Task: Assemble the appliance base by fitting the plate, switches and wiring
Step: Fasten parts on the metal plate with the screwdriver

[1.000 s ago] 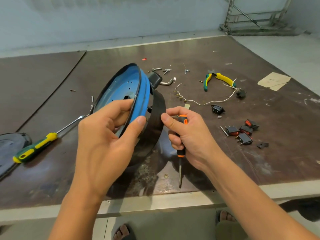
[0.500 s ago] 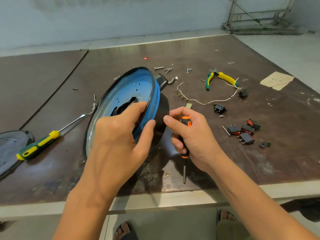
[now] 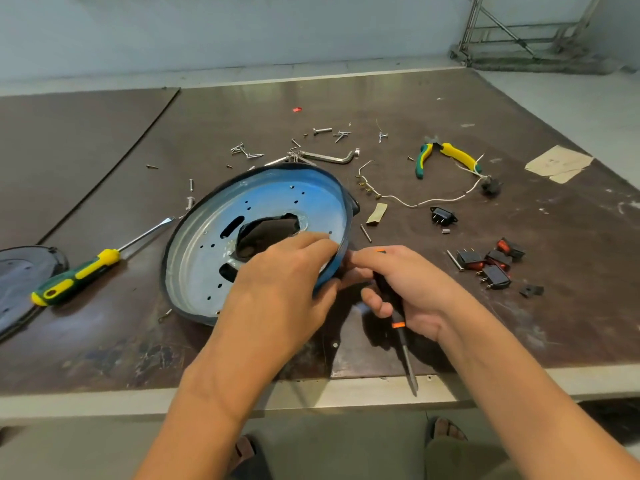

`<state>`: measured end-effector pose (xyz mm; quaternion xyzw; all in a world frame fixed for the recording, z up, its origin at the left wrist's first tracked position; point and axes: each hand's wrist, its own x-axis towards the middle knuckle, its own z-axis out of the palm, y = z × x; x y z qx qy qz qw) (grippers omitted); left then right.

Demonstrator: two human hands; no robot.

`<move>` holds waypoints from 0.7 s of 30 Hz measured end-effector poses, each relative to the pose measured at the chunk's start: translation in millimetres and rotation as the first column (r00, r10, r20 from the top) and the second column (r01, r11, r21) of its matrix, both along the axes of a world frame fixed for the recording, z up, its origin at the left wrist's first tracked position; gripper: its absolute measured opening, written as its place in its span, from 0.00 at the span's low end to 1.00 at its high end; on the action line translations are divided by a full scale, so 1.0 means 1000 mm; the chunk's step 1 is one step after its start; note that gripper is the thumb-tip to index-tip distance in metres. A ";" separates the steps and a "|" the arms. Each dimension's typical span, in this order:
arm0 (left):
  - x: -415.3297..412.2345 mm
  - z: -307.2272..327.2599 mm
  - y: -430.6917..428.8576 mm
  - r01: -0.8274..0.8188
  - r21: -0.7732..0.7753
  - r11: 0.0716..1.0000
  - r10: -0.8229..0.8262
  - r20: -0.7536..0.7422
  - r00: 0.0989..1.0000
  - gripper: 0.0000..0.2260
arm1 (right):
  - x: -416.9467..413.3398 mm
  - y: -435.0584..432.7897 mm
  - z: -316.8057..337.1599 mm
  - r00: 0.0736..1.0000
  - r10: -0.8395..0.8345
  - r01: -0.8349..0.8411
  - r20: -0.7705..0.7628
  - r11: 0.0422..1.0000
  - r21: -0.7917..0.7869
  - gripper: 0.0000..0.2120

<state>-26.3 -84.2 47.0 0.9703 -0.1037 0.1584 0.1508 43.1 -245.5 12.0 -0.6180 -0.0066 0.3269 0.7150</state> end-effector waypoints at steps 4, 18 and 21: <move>0.000 0.000 -0.003 -0.033 0.028 0.999 0.034 -0.024 0.999 0.09 | -0.001 0.001 -0.004 0.997 -0.061 0.062 -0.053 0.998 0.008 0.09; 0.008 -0.007 -0.004 -0.049 0.167 0.985 0.094 -0.275 0.957 0.07 | 0.012 -0.021 0.004 0.984 0.166 -0.141 0.064 0.948 -0.284 0.10; 0.008 -0.007 -0.001 -0.015 0.138 0.990 0.059 -0.320 0.945 0.07 | 0.019 -0.029 0.011 0.932 0.088 0.069 0.353 0.910 -0.409 0.08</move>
